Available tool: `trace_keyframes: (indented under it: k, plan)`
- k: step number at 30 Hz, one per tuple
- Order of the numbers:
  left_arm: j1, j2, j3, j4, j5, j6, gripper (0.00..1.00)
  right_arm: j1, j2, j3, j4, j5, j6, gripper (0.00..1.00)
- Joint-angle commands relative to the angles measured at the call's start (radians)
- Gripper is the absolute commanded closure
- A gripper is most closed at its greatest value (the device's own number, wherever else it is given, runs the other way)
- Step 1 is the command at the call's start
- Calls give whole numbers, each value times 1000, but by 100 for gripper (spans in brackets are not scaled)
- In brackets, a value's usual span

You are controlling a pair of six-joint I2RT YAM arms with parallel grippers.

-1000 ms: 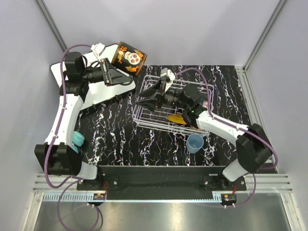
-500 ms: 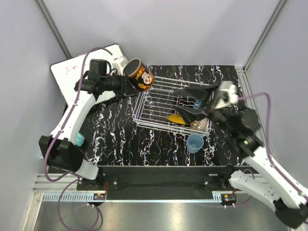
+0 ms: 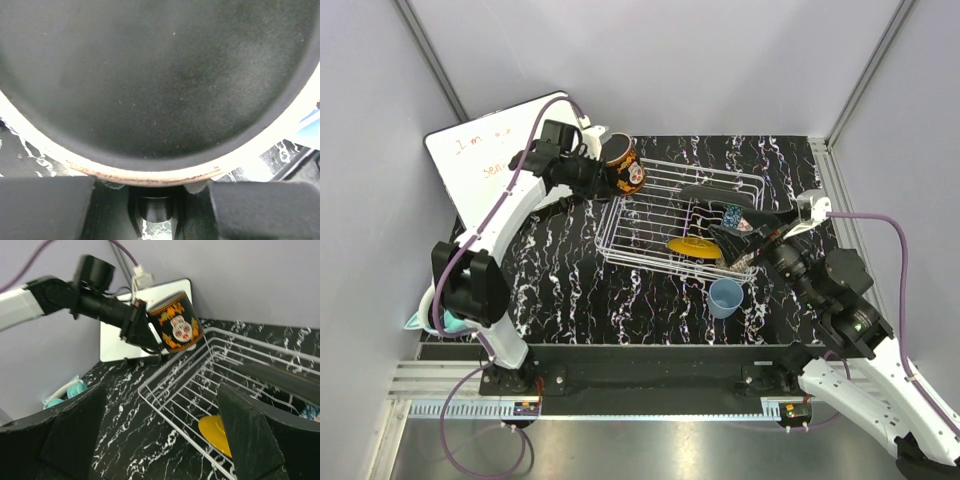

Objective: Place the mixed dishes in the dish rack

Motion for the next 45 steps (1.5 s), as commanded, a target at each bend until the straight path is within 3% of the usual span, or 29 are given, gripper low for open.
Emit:
trace_keyframes:
  k: [1, 22, 33, 45]
  plan:
    - [-2, -7, 105, 126, -4, 61, 100, 0, -53, -28, -84, 99, 46, 0]
    - [-62, 145, 189, 129, -185, 175, 100, 0, -108, -67, -145, 136, 60, 0]
    - [-146, 223, 290, 144, -173, 164, 100, -2, -108, -91, -145, 128, 86, 0]
    - [-152, 261, 195, 199, -191, 181, 100, -2, -141, -110, -168, 136, 106, 0]
